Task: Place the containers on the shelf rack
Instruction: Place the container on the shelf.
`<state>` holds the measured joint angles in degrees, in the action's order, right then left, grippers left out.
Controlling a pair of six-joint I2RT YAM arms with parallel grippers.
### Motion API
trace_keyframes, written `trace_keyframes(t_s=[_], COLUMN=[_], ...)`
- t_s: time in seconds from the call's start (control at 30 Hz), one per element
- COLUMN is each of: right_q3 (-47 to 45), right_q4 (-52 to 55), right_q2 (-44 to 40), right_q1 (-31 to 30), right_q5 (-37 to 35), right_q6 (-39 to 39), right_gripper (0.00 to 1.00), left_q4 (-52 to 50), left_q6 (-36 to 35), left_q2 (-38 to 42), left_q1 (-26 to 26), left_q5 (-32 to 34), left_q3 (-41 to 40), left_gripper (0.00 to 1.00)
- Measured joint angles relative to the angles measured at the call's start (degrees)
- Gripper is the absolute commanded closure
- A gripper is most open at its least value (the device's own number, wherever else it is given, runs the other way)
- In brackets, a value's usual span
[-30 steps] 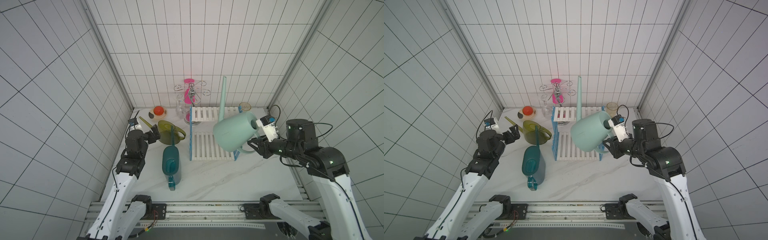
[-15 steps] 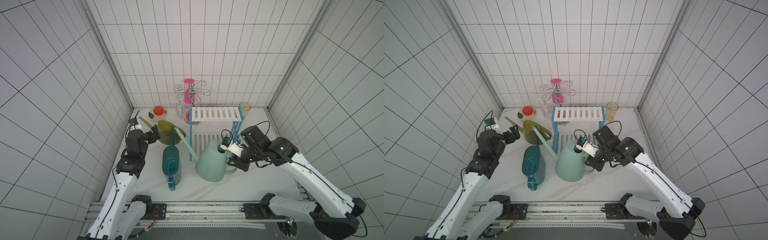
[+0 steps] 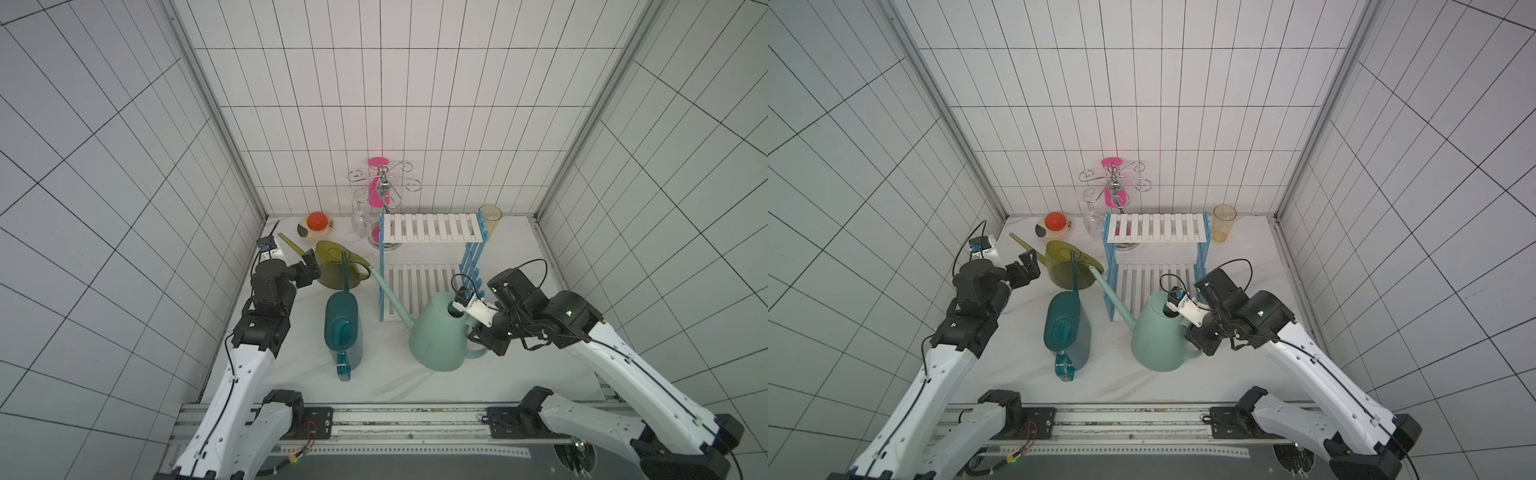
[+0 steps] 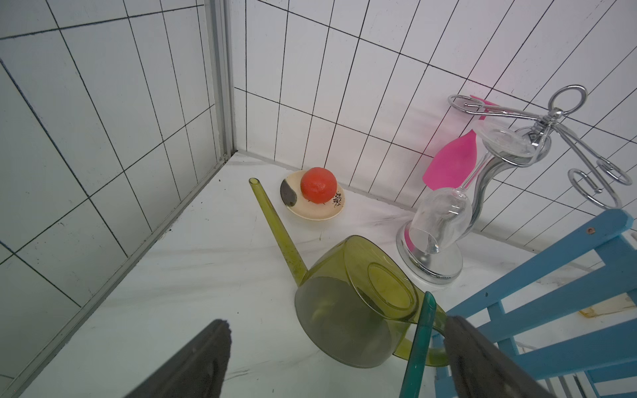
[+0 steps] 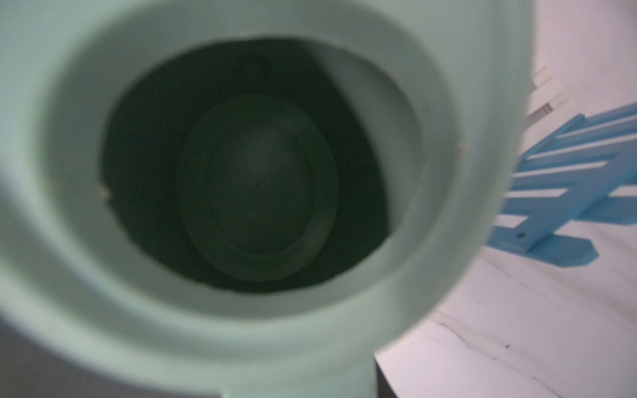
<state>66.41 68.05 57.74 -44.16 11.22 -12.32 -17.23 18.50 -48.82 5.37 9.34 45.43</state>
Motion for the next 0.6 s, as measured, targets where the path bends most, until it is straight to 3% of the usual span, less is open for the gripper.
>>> trace_keyframes(t_s=[0.6], right_q3=[-0.28], right_q4=[-2.47], right_q2=[6.36], right_q1=[5.95], right_q5=[-3.8], right_q6=[10.78], right_gripper=[1.0], left_q4=[-0.33], left_q6=[0.61], left_q2=[0.15], left_q1=[0.0], left_q5=[-0.42], left_q3=[0.0], left_gripper=[0.02])
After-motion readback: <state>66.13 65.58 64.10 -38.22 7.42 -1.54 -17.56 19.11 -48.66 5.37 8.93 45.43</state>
